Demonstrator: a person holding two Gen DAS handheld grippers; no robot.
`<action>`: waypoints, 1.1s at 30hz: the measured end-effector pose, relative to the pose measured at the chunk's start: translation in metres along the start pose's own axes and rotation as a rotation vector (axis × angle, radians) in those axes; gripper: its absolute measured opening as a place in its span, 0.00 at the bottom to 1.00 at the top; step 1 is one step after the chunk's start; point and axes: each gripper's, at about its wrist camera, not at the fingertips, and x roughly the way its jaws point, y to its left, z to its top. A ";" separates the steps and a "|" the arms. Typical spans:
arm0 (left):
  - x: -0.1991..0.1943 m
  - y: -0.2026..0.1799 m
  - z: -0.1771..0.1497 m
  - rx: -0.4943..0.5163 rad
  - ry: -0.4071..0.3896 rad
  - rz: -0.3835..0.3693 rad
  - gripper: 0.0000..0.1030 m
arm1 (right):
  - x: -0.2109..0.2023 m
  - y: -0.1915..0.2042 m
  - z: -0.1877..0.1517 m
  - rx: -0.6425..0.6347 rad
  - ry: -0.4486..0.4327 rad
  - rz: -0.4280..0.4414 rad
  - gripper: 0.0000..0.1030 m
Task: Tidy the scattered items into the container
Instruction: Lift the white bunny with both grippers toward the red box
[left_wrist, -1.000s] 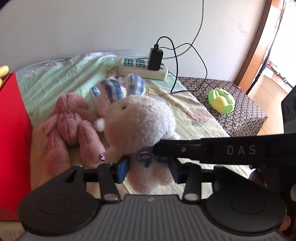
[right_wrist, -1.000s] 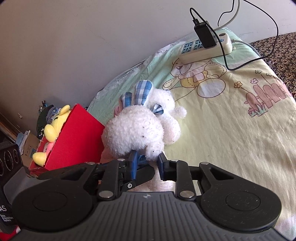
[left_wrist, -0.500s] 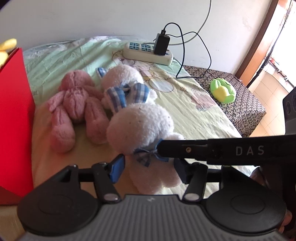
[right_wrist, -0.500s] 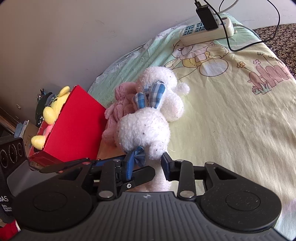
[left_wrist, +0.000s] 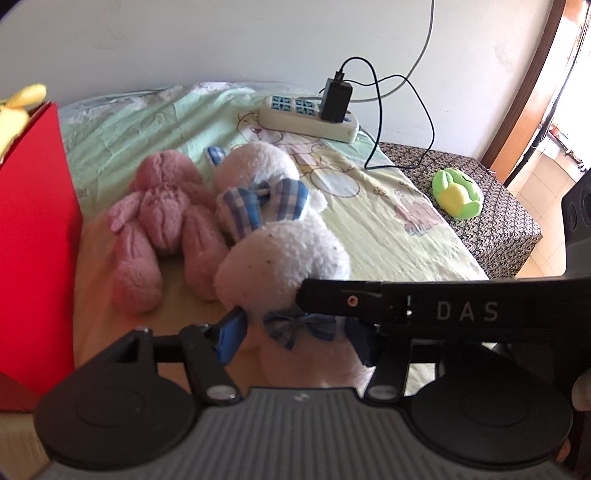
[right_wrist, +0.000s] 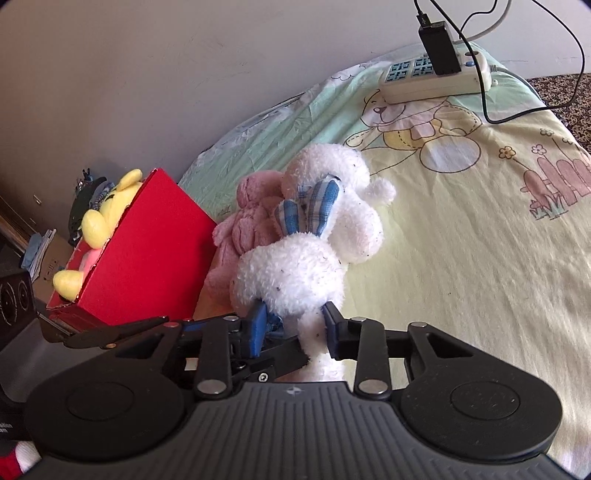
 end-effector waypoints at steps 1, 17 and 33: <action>-0.002 -0.001 0.000 0.002 -0.005 -0.003 0.55 | -0.002 -0.001 0.000 0.008 -0.004 0.002 0.31; -0.082 -0.005 0.023 0.110 -0.214 0.027 0.55 | -0.046 0.042 0.005 -0.010 -0.241 0.121 0.31; -0.188 0.116 0.033 0.088 -0.409 0.034 0.55 | -0.018 0.185 0.018 -0.085 -0.388 0.223 0.31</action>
